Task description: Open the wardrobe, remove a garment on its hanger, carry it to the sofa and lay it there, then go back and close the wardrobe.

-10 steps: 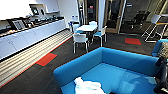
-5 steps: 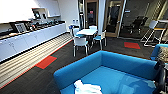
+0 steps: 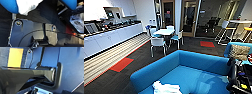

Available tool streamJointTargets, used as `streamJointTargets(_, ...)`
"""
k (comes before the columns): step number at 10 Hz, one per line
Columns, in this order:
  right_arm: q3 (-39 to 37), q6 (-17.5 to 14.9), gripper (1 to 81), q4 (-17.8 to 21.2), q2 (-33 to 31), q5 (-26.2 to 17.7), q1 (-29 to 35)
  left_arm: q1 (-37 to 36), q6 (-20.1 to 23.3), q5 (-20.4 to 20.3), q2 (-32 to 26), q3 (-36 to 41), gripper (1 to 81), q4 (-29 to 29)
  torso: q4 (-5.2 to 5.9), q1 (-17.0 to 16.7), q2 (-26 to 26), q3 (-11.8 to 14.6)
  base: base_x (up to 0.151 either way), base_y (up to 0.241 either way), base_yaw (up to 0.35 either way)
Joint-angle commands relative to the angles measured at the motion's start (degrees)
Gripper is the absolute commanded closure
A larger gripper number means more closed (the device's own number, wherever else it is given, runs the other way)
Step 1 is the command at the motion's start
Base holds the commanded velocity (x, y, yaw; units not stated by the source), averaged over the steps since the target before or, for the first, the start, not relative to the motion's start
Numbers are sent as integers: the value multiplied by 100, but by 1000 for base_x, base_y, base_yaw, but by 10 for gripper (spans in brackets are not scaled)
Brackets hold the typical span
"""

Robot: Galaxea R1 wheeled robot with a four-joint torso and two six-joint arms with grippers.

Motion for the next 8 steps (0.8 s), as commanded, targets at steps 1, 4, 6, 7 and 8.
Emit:
streamJointTargets(1, 26, 6, 10, 7, 7, -203, 82, 38, 48, -1066, 72, -598, 10, 196, -322, 5, 0, 122, 0, 0, 0)
streamJointTargets(4, 26, 6, 10, 7, 7, -203, 99, 284, 48, -1373, 319, -1064, 10, 196, -337, 5, -2, 59, 0, 0, 0)
streamJointTargets(6, 26, 6, 10, 7, 7, -203, 100, 381, 48, -1444, 477, -1364, 10, 196, -372, 5, -5, 76, 0, 0, 0)
streamJointTargets(7, 26, -2, 10, 16, 7, -203, 108, 416, 48, -1444, 565, -1505, 10, 196, -372, 5, -5, 76, 0, 0, 0)
streamJointTargets(8, 26, -2, 10, 7, 16, -211, 108, 442, 48, -1487, 653, -1635, 10, 196, -372, 5, -5, 76, 0, 0, 0)
